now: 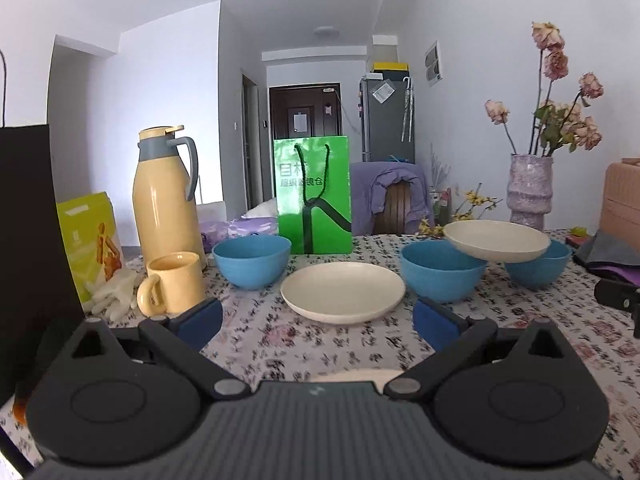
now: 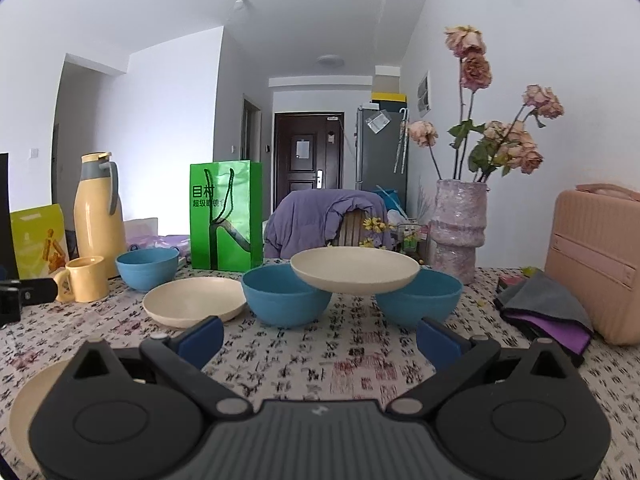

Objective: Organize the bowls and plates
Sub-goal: 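Reach both open grippers to the cream plate beside the blue bowls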

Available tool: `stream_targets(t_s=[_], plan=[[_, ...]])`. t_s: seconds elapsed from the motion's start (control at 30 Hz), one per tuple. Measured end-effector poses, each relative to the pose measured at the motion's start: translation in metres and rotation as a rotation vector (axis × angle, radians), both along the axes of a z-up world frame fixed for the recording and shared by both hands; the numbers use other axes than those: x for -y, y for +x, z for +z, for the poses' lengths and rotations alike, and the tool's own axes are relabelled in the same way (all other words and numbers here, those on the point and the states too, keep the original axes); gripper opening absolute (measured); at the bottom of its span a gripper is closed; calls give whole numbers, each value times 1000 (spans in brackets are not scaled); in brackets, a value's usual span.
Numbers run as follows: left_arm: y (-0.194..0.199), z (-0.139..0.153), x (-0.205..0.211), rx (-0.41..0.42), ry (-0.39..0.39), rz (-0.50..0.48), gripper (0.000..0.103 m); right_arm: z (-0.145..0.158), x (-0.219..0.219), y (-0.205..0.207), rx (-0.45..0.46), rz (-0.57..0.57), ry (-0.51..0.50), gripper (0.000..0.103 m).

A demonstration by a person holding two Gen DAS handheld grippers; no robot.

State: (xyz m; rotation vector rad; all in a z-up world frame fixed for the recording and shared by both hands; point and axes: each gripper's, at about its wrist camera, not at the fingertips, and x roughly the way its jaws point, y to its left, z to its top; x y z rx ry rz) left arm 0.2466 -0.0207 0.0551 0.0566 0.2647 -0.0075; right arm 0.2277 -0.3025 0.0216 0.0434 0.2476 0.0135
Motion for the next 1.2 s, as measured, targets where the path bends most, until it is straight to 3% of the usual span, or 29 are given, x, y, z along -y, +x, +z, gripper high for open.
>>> stream_targets(t_s=[0.33,0.4,0.53,0.67,0.73,0.87,1.0,1.2], plan=[[84,4,-27,-161,-6,24,103,19,-17,86,-79,136,43,99],[104,4,-32,-193,-11,30,103,21,-23,109,-133,181,84,92],[146,1,-44,-261,-37,-3,103,18,-38,154,-233,244,148,88],[192,-7,-55,-304,-70,-57,103,6,-51,195,-327,275,231,70],[215,-14,-61,-347,-105,-68,98,-4,-56,212,-371,277,289,62],[263,-27,-76,-430,-195,-82,76,-25,-68,245,-437,244,354,46],[301,-42,-85,-482,-233,-64,56,-41,-76,270,-469,192,390,33],[329,-58,-88,-490,-230,-69,39,-57,-83,290,-479,143,382,31]])
